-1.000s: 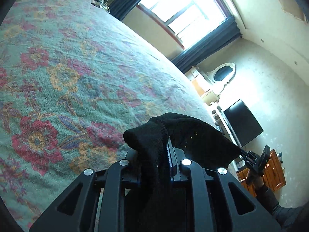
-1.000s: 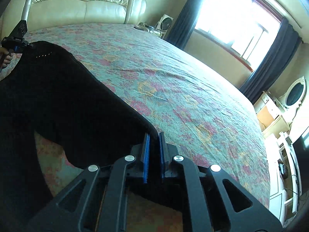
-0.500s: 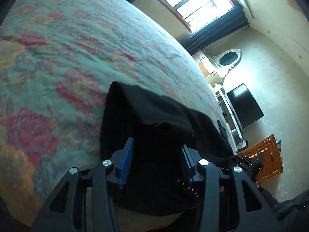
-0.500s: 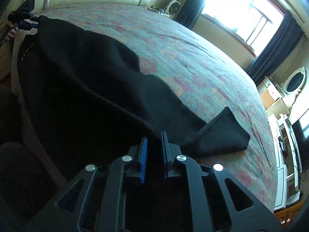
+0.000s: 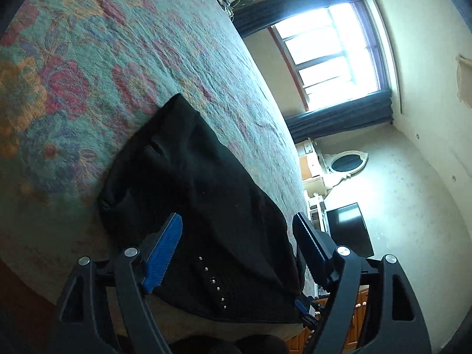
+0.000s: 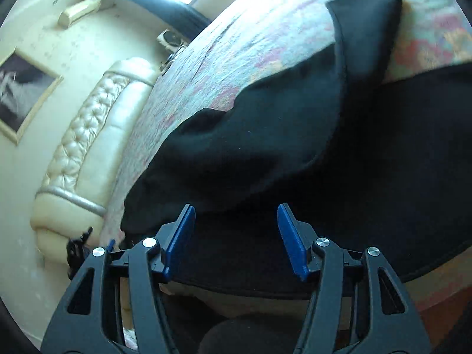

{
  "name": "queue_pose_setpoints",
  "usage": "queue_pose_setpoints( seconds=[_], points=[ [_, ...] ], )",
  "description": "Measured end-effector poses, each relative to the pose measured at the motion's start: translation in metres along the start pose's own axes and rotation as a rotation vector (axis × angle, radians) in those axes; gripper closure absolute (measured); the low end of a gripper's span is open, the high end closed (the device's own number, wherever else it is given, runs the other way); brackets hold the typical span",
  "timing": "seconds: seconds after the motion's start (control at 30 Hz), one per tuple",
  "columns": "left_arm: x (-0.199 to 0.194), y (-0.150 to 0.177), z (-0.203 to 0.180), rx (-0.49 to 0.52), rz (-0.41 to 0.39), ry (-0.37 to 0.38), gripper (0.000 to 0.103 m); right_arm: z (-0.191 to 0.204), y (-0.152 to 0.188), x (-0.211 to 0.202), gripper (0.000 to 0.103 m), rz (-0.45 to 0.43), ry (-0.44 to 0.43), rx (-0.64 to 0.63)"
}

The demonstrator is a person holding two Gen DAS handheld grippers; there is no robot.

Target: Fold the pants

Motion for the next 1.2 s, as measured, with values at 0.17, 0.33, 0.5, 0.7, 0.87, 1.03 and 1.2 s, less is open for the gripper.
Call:
queue_pose_setpoints(
  seconds=[0.17,0.33,0.5,0.7,0.87,1.03,1.2],
  points=[
    [0.031,0.008,-0.001,-0.007,0.005,-0.115,0.027,-0.018,0.008,0.012,0.045,-0.032,-0.019,0.183],
    [0.039,0.000,0.023,-0.098,-0.083,-0.191,0.027,-0.016,0.007,0.021,0.045,-0.069,0.011,0.194],
    [0.044,-0.011,0.032,-0.158,-0.146,-0.167,0.040,-0.012,0.005,0.026,0.045,-0.092,0.039,0.194],
    [0.055,-0.018,0.042,-0.204,-0.129,-0.181,0.094,-0.017,0.007,0.021,0.044,-0.119,0.040,0.243],
    [0.044,-0.013,0.042,-0.225,-0.156,-0.137,0.094,-0.018,0.008,0.020,0.042,-0.126,0.037,0.294],
    [0.041,-0.016,0.043,-0.218,-0.157,-0.143,0.094,-0.022,0.002,0.022,0.045,-0.150,0.041,0.322],
    [0.038,-0.012,0.050,-0.238,-0.150,-0.134,0.094,-0.029,-0.003,0.032,0.095,-0.140,0.055,0.298]
  ],
)
Point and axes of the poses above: each gripper's, at about its wrist camera, not at the fingertips, and x roughly the way its jaws point, z to its left, y to its underside, the point moved 3 cm from there along x, roughly the way its jaws point
